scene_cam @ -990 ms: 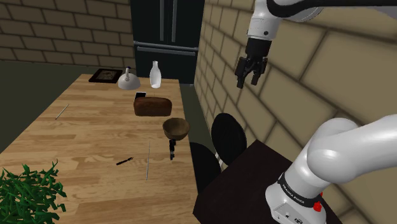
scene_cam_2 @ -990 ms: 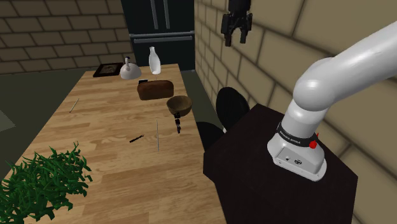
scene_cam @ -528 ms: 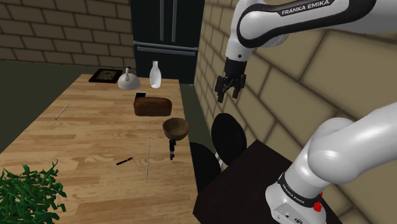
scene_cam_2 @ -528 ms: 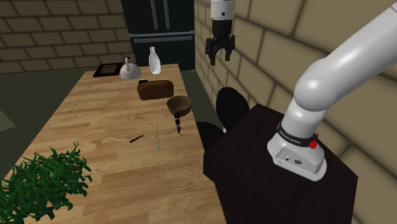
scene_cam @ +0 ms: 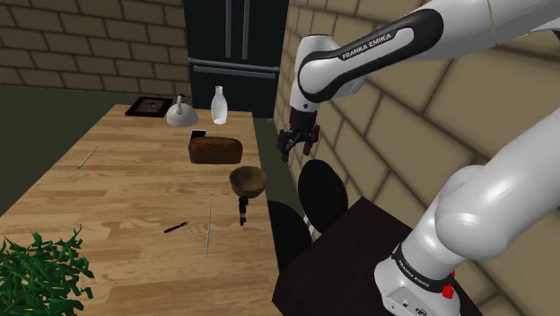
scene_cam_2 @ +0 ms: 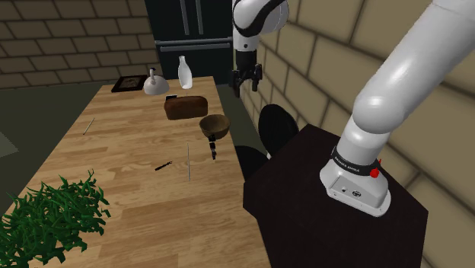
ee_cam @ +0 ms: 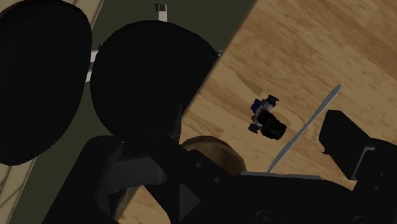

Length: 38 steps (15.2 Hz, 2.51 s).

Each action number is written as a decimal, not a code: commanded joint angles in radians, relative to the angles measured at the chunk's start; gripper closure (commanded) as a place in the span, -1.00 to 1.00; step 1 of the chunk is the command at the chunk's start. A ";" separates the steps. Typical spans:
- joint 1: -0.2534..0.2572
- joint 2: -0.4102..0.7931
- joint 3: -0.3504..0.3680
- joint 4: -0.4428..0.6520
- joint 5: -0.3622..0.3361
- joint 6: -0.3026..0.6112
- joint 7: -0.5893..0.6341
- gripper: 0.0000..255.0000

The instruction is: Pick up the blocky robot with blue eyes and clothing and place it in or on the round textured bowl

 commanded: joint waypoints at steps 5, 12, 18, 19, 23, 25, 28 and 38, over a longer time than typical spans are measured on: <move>0.016 0.234 0.022 0.069 0.003 0.169 0.028 -1.00; 0.039 0.513 0.035 0.214 -0.013 0.308 0.070 -1.00; 0.066 0.751 0.031 0.388 -0.032 0.374 0.104 -1.00; 0.071 0.791 0.030 0.422 -0.035 0.381 0.109 -1.00; 0.090 0.950 0.024 0.570 -0.044 0.393 0.128 -1.00; 0.093 0.978 0.023 0.589 -0.045 0.402 0.130 -1.00; 0.094 1.012 0.023 0.599 -0.045 0.426 0.130 -1.00; 0.096 1.054 0.023 0.614 -0.046 0.454 0.131 -1.00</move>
